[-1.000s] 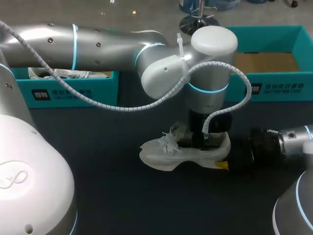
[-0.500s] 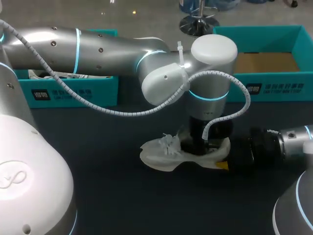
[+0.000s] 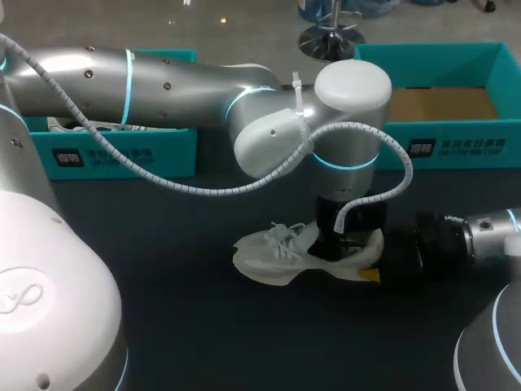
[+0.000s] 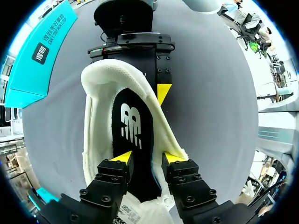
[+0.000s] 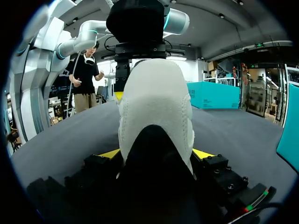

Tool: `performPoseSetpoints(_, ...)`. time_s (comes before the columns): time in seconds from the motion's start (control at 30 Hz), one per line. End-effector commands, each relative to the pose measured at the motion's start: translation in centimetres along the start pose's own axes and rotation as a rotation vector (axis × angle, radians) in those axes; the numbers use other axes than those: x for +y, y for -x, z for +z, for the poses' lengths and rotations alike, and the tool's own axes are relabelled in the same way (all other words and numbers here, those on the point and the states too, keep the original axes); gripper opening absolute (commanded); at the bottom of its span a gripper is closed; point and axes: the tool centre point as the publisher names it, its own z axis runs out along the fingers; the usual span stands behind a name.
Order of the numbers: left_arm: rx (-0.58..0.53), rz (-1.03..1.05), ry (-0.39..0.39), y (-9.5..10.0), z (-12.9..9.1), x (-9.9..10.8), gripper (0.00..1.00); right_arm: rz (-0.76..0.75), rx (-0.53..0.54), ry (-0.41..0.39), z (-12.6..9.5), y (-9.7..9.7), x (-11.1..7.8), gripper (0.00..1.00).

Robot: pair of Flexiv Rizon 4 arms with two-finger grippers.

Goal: Take the shoe out of the shoebox, open the shoe tongue, remove and reinsert the insole, then place the shoe into the shoebox

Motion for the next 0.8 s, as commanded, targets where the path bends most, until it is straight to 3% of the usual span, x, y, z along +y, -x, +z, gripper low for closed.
performPoseSetpoints(0.03, -0.037, 0.011, 0.005, -0.3, 1.4, -0.4, 0.38, 0.001, -0.001, -0.003, 0.3, 0.1, -0.3, 0.0)
performPoseSetpoints(0.2, -0.079, 0.03, 0.012, 0.0, 3.6, -0.7, 0.43, 0.001, -0.001, -0.003, 0.3, 0.1, -0.3, 0.0)
performPoseSetpoints(0.3, -0.087, 0.031, 0.007, 0.3, 4.5, -0.7, 0.38, 0.001, -0.001, -0.003, 0.3, 0.1, -0.3, 0.0)
performPoseSetpoints(0.33, -0.093, 0.028, 0.01, 0.3, 4.6, -0.7, 0.29, 0.001, -0.001, -0.003, 0.3, 0.1, -0.3, 0.0)
performPoseSetpoints(0.37, -0.095, 0.027, 0.011, 0.3, 4.7, -0.7, 0.0, 0.001, -0.001, -0.003, 0.3, 0.1, -0.3, 0.0)
performPoseSetpoints(0.8, -0.131, 0.034, 0.032, 0.2, 3.9, -0.6, 0.0, 0.001, -0.001, -0.003, 0.3, 0.1, -0.3, 0.0)
